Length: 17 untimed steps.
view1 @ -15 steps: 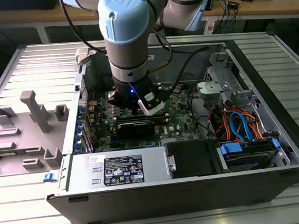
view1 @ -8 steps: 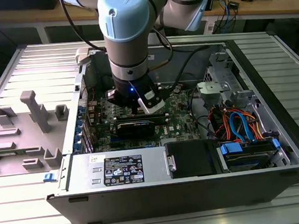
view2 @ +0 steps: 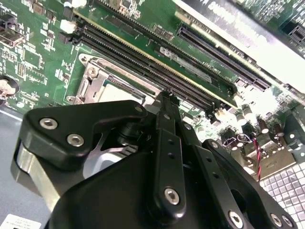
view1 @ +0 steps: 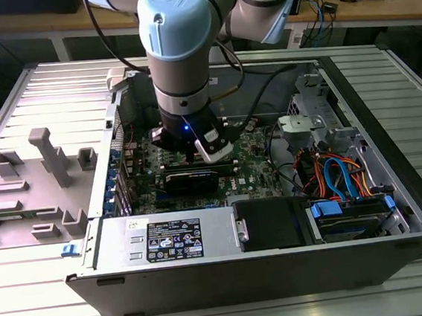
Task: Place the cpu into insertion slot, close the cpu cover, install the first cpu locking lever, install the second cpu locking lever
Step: 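Install the second cpu locking lever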
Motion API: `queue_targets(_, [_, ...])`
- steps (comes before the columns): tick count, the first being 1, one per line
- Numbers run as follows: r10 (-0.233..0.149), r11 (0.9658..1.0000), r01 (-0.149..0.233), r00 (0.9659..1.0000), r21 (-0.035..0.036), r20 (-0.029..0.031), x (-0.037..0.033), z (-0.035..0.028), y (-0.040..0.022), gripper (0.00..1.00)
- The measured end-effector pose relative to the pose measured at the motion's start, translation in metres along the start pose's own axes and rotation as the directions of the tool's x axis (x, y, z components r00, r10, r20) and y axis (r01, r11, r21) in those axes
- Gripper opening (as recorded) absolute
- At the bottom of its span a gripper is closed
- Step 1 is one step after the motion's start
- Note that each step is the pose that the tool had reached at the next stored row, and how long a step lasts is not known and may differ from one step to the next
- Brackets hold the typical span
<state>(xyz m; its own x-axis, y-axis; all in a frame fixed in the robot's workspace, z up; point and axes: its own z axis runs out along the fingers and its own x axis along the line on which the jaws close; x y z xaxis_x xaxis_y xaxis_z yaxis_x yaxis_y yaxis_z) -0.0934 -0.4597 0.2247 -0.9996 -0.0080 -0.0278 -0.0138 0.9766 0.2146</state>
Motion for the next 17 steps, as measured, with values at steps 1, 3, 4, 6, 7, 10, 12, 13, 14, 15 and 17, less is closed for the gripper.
queue_targets(1, [0.0, 1.0, 0.0, 1.0, 0.0001, 0.0, 0.0001, 0.0, -0.0003, 0.11])
queue_targets(3, [0.0, 1.0, 0.0, 1.0, 0.0001, 0.0, 0.0001, 0.0002, -0.0005, 0.11])
queue_targets(4, [0.0, 1.0, 0.0, 1.0, -0.0002, 0.0, -0.0001, 0.0011, -0.0004, 0.11])
queue_targets(6, [0.0, 1.0, 0.0, 1.0, -0.0007, 0.0001, 0.0005, 0.0031, 0.0, 0.11])
queue_targets(7, [0.0, 1.0, 0.0, 1.0, -0.0009, -0.0001, 0.002, 0.0037, 0.0, 0.11])
queue_targets(10, [0.0, 1.0, 0.0, 1.0, -0.0042, 0.0, 0.0075, 0.0081, 0.0009, 0.11])
queue_targets(12, [0.0, 1.0, 0.0, 1.0, -0.006, 0.0, 0.0084, 0.0105, 0.0018, 0.11])
queue_targets(13, [0.0, 1.0, 0.0, 1.0, -0.0069, 0.0001, 0.0087, 0.0114, 0.0021, 0.11])
queue_targets(14, [0.0, 1.0, 0.0, 1.0, -0.0078, 0.0001, 0.0091, 0.0123, 0.0023, 0.11])
queue_targets(15, [0.0, 1.0, 0.0, 1.0, -0.0087, 0.0001, 0.0096, 0.0134, 0.0027, 0.11])
queue_targets(17, [0.0, 1.0, 0.0, 1.0, -0.0095, 0.0001, 0.0105, 0.0155, 0.0028, 0.11])
